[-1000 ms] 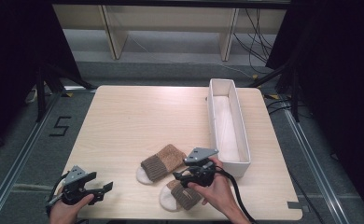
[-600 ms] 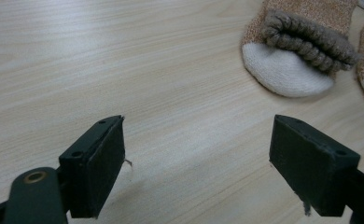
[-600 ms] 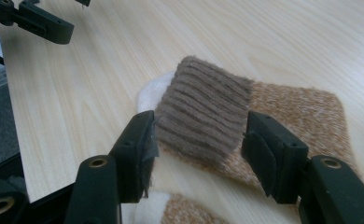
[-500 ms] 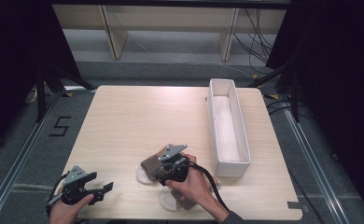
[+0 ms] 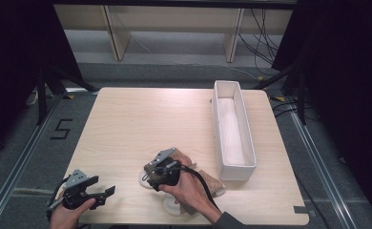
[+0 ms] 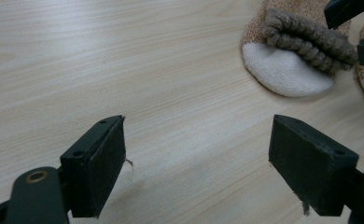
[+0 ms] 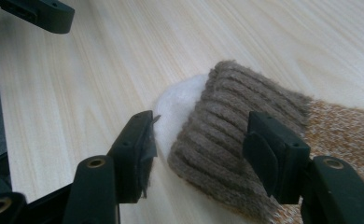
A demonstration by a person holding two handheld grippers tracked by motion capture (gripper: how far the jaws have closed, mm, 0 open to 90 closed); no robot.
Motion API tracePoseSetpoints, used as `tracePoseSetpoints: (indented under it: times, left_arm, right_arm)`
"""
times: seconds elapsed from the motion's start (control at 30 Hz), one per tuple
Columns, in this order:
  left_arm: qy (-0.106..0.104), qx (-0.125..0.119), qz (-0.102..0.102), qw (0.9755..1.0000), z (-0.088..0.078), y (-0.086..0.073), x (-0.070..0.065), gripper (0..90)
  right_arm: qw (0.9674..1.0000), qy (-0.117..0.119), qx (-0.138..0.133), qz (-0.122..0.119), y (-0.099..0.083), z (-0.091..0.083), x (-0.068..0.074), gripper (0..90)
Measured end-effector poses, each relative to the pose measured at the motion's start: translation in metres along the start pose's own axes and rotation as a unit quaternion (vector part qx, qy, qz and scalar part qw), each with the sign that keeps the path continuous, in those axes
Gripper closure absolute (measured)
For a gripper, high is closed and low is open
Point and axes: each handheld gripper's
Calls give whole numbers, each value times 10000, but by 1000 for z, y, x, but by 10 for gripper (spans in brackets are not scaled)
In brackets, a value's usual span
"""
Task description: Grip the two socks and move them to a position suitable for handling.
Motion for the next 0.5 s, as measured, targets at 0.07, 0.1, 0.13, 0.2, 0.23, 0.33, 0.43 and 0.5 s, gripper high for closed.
tracePoseSetpoints:
  times: [0.07,0.1,0.13,0.2,0.23,0.33,0.43,0.5]
  left_arm:
    - [7,-16,-14,10000,0,0,-1,182]
    - [-4,6,6,10000,0,0,-1,182]
    - [1,5,18,10000,0,0,-1,182]
    - [0,-13,-12,10000,0,1,-1,182]
    - [3,-12,-16,10000,0,0,-1,182]
    - [18,7,6,10000,0,0,0,182]
    - [16,1,2,10000,0,0,-1,182]
    - [6,-13,-11,10000,0,0,-1,182]
  right_arm:
    - [10000,-29,80,37,0,3,0,415]
    - [9999,-29,141,92,0,4,1,411]
    - [9999,-57,146,67,1,5,1,403]
    - [9997,-71,199,95,1,9,2,380]
    - [9997,-71,199,95,1,9,2,380]
    - [9996,-97,257,-70,2,12,0,376]
    - [9995,-150,268,-106,2,13,-1,378]
    - [9994,-140,311,54,1,15,0,386]
Point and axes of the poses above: each handheld gripper's, and its own axes: z roughly forward along the jaws, y roughly out of its top, x roughly to its left, and after that the axes turned 14 degrees about z, right-handed
